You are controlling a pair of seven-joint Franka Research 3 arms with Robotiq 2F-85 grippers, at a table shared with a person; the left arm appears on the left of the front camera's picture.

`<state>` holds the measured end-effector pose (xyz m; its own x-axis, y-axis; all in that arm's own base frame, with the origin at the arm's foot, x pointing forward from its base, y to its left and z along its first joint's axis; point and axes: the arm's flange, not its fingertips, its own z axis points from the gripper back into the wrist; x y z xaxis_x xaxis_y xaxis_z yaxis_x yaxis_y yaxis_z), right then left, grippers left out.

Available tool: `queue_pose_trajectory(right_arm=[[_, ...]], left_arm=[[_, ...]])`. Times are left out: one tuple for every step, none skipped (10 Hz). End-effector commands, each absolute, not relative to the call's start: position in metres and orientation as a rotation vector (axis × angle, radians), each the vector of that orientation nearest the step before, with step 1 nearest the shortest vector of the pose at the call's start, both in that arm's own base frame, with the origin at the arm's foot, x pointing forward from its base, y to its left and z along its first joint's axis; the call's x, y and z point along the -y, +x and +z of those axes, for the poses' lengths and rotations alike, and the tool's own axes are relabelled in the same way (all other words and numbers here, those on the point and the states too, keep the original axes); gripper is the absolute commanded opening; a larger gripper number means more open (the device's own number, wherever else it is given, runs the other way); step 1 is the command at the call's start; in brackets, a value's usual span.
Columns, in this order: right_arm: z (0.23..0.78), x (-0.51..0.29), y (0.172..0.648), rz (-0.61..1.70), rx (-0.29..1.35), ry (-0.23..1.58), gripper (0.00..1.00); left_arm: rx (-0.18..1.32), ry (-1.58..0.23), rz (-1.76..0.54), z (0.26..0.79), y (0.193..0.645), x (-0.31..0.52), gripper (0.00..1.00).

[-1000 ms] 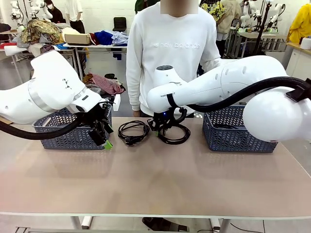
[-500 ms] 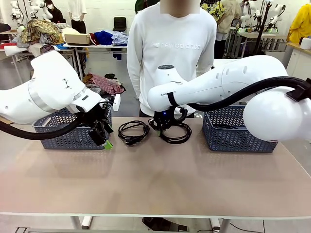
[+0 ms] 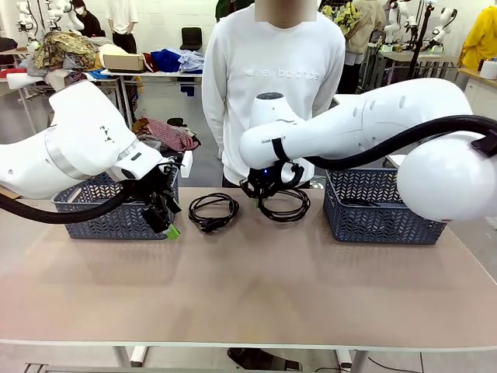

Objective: Organize the cables according to human instructions.
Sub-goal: Pick up a bundle of cables and place it in the basket indicated by the human.

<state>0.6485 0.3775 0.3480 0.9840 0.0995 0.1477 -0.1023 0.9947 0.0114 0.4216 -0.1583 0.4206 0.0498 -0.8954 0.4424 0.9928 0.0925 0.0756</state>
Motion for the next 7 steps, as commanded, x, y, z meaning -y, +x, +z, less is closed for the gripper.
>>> queue_pose_trajectory(right_arm=[[0.385, -0.376, 0.628, 0.241, 0.135, -0.027, 0.0], [0.407, -0.375, 0.619, 0.4, 0.093, -0.022, 0.0], [0.425, -0.37, 0.612, 0.511, 0.047, -0.012, 0.0], [0.44, -0.364, 0.606, 0.637, -0.004, 0.002, 0.0], [0.452, -0.355, 0.602, 0.745, -0.04, 0.008, 0.0], [0.463, -0.345, 0.597, 0.853, -0.063, 0.004, 0.0], [0.473, -0.33, 0.594, 0.998, -0.093, -0.007, 0.0]], left_arm=[[0.427, -0.279, -1.465, 0.421, 0.421, 0.157, 1.0], [0.427, -0.279, -1.465, 0.421, 0.421, 0.157, 1.0], [0.427, -0.279, -1.465, 0.421, 0.421, 0.157, 1.0], [0.427, -0.279, -1.465, 0.421, 0.421, 0.157, 1.0], [0.427, -0.279, -1.465, 0.421, 0.421, 0.157, 1.0], [0.427, -0.279, -1.465, 0.421, 0.421, 0.157, 1.0], [0.427, -0.279, -1.465, 0.421, 0.421, 0.157, 1.0]])
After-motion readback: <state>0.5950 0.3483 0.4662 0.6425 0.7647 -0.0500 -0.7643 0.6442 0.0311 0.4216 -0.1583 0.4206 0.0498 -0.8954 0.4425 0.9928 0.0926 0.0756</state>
